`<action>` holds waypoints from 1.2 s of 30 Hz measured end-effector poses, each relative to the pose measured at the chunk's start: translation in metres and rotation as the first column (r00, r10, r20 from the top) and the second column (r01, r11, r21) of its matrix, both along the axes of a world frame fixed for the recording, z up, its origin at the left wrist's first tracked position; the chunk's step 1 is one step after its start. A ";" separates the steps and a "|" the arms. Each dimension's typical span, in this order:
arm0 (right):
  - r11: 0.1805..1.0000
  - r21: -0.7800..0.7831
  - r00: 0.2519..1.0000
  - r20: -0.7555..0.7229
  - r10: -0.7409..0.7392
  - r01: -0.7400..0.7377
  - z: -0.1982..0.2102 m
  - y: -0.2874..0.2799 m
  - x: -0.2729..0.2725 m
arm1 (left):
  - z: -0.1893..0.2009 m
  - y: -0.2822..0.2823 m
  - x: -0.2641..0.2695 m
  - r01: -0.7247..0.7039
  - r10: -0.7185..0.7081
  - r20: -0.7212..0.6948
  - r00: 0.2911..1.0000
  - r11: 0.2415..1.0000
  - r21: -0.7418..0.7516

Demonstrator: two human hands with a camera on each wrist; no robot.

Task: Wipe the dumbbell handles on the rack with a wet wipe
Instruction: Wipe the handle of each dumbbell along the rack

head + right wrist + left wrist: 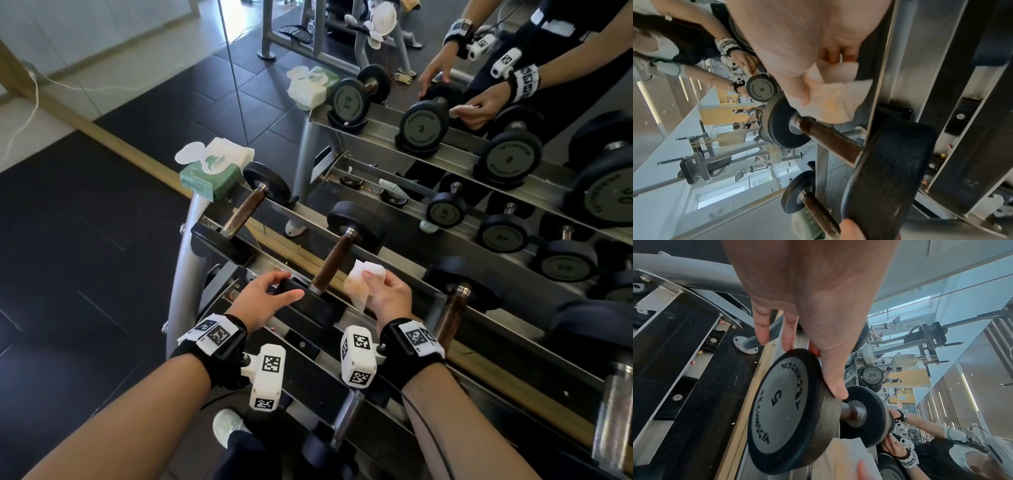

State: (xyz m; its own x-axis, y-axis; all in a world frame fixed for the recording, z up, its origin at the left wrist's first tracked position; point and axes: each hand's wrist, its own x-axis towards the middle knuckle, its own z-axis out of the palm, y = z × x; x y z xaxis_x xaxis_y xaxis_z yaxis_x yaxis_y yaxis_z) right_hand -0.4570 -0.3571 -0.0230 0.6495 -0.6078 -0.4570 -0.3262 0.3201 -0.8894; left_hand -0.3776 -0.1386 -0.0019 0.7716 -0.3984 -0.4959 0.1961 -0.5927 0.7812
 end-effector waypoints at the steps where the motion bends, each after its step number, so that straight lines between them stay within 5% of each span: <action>1: 0.999 -0.046 0.999 -0.029 -0.013 0.012 -0.001 -0.001 0.006 | 0.000 0.000 0.000 -0.002 0.002 0.001 1.000 1.000 -0.001; 8: 0.938 -0.329 0.940 -0.342 -0.009 -0.111 -0.013 0.001 0.051 | -0.001 0.000 -0.003 -0.014 0.014 0.019 1.000 1.000 -0.017; 20: 0.994 -0.079 0.995 -0.079 0.068 -0.074 -0.024 0.039 0.028 | -0.004 0.001 0.000 -0.014 0.015 0.015 1.000 0.999 -0.034; 28: 0.996 -0.092 0.995 -0.104 -0.004 -0.005 -0.014 0.002 0.040 | -0.008 0.001 0.002 -0.021 0.021 -0.004 1.000 0.999 -0.050; 36: 0.987 -0.070 0.984 -0.114 0.136 -0.145 -0.019 0.032 0.018 | -0.010 0.001 0.004 -0.041 0.041 -0.014 0.999 0.998 -0.051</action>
State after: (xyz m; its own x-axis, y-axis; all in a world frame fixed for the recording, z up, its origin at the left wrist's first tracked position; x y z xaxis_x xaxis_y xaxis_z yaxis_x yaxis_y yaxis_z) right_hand -0.4392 -0.3250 -0.0423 0.6801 -0.5503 -0.4844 -0.4591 0.1955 -0.8666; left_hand -0.3734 -0.1372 -0.0120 0.7812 -0.3919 -0.4859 0.2299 -0.5430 0.8076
